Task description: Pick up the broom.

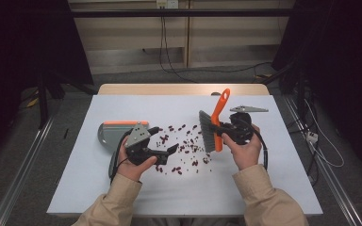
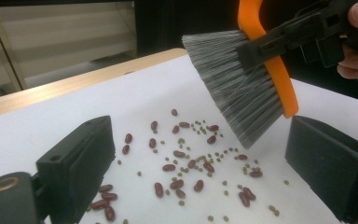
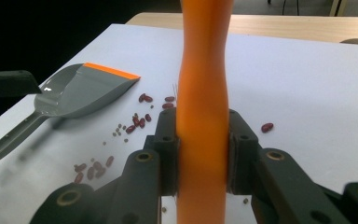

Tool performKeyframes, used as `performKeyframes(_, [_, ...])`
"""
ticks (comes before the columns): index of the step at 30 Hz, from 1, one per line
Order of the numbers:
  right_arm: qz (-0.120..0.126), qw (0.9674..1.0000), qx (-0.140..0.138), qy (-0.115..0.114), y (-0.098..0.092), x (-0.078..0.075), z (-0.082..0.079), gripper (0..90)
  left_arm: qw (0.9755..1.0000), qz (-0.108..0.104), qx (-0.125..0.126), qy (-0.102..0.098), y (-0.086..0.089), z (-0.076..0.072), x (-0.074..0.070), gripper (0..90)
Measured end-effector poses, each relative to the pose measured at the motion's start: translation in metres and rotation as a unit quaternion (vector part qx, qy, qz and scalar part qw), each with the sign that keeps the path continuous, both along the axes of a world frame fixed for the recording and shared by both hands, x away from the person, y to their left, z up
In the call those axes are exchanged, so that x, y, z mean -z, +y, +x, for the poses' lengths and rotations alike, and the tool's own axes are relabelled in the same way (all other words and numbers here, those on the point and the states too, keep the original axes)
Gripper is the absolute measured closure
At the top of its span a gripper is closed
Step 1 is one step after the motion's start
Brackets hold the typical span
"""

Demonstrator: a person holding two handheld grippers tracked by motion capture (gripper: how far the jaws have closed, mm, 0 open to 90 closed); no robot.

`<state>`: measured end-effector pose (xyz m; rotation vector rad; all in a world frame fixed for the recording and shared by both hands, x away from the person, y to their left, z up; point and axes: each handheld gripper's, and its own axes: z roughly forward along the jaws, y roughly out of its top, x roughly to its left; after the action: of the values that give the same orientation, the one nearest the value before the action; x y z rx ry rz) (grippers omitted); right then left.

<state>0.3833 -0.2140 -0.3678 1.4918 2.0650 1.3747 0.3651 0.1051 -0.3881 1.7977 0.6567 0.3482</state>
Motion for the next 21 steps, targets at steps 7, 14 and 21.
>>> performKeyframes(7, [-0.008, 1.0000, 0.002, 0.004, -0.011, 0.000, -0.001, 71.6, 1.0000, 0.000, -0.001, 0.006, 0.020, -0.001, -0.001, 5.7])
performKeyframes(14, [-0.027, 0.9996, 0.000, 0.002, -0.020, -0.002, -0.003, 71.6, 0.9999, -0.002, -0.009, 0.007, 0.040, -0.001, 0.000, 5.4])
performKeyframes(21, [-0.037, 0.9992, 0.007, 0.009, -0.030, -0.002, -0.003, 71.6, 1.0000, -0.002, -0.009, 0.003, 0.058, -0.003, 0.002, 5.2])
